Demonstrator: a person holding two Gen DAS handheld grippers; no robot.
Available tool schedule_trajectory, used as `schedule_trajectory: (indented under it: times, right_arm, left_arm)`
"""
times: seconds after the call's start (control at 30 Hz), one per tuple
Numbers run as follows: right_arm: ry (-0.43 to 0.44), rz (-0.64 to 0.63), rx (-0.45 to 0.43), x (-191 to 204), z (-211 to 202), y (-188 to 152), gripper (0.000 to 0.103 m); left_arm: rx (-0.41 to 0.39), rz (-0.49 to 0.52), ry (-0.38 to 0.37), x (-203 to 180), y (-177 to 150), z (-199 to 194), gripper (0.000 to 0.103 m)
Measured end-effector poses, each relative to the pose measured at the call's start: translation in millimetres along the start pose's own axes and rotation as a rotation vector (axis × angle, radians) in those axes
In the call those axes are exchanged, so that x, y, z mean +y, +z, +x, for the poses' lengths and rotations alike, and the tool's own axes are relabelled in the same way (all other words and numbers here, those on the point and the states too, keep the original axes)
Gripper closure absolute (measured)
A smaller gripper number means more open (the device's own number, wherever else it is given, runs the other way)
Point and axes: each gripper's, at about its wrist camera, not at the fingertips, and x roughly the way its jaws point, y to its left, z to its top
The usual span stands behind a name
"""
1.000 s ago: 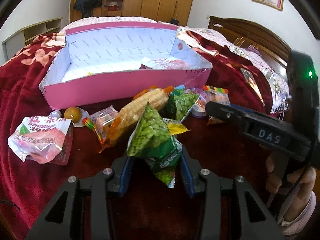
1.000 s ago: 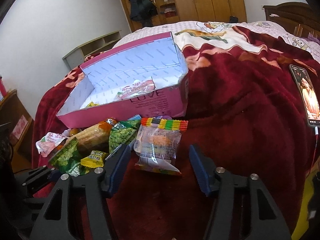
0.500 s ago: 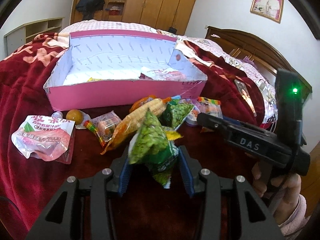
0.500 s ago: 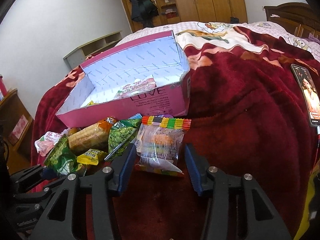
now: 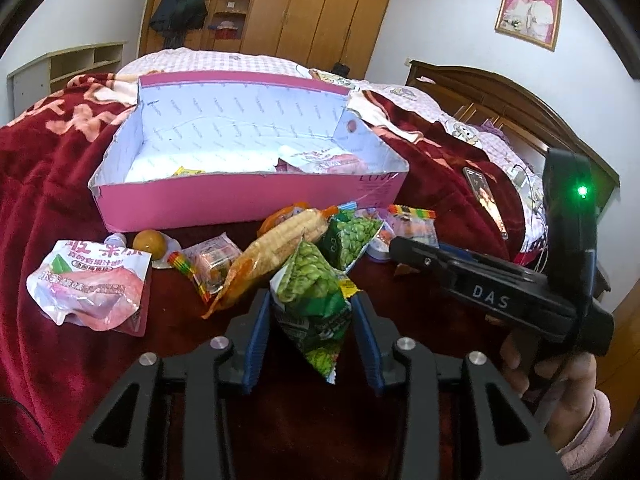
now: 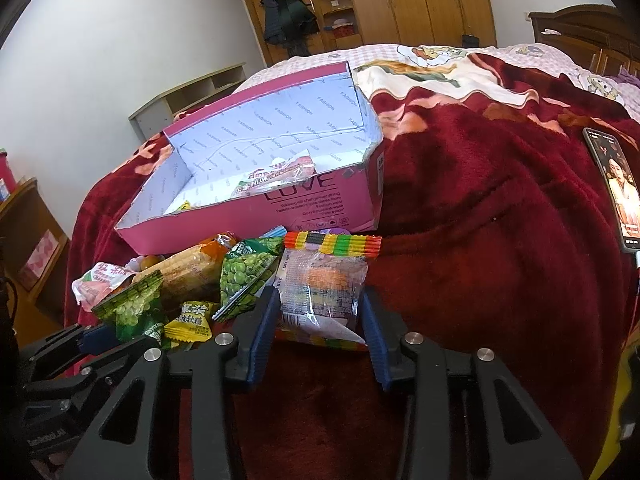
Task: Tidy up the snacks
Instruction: 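Lift the green pea bag into the box with the left tool while the right carries the candy bag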
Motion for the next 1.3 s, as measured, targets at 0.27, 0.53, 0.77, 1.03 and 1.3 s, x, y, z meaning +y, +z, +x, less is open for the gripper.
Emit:
schedule_trajectory:
  times: [0.27,0.53,0.77,1.03,1.3]
  right_arm:
    - [0.017,-0.018,-0.017,6.7,-8.4,-0.4,0.065]
    - [0.052,-0.056,-0.064,21.8,-24.6,-0.5,0.065]
    - [0.081,-0.066,-0.073,27.6,-31.1,1.7,0.065]
    - [0.108,-0.08,-0.088,32.5,-39.2,12.4,0.065]
    - [0.126,-0.096,-0.106,37.7,-45.1,27.1,0.065]
  left_arm:
    - [-0.061,0.062,-0.002,-13.6,-0.5,-19.7,0.061]
    - [-0.096,0.065,0.008,-13.1,7.4,-34.5,0.061]
    - [-0.121,0.057,0.042,-5.7,24.1,-43.1,0.061]
    - [-0.149,0.047,0.073,5.5,50.5,-50.9,0.061]
    - [-0.177,0.034,0.099,13.2,69.5,-51.6,0.061]
